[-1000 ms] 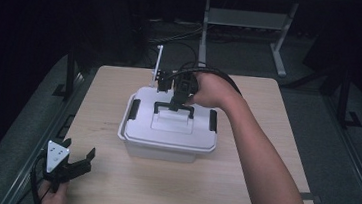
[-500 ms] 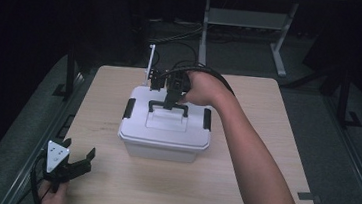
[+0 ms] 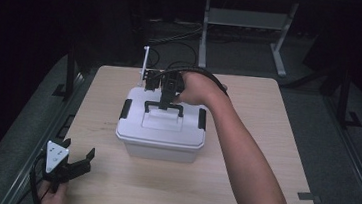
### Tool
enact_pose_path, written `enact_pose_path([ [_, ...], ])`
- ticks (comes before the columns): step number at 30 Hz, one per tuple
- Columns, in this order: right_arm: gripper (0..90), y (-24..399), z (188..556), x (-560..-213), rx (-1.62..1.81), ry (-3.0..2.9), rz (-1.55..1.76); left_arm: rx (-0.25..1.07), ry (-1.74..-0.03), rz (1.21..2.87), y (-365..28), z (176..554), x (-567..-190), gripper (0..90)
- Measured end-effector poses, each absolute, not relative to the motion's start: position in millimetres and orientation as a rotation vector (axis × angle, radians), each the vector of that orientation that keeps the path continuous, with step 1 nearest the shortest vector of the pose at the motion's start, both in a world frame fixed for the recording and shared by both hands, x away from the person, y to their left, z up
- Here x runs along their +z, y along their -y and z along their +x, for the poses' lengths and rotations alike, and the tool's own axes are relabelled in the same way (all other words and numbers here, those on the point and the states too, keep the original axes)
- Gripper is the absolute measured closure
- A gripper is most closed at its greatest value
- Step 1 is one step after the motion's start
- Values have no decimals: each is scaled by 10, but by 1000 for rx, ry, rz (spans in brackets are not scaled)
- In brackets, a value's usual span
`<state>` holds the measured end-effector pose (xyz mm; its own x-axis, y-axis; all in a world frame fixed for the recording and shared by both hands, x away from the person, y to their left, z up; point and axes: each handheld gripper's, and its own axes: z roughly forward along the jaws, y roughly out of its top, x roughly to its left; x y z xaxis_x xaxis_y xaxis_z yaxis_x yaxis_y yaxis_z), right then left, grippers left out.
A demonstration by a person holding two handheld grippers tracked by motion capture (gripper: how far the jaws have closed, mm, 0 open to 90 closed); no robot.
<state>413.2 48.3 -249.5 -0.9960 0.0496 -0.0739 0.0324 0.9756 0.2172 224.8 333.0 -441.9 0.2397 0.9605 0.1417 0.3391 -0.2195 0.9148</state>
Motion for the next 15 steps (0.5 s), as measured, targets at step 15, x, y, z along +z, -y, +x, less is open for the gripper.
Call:
enact_pose_path([
  [15, 844, -542, 4205, -2575, 323, -3049, 85, 983, -1211, 1713, -3337, 2242, -4416, 150],
])
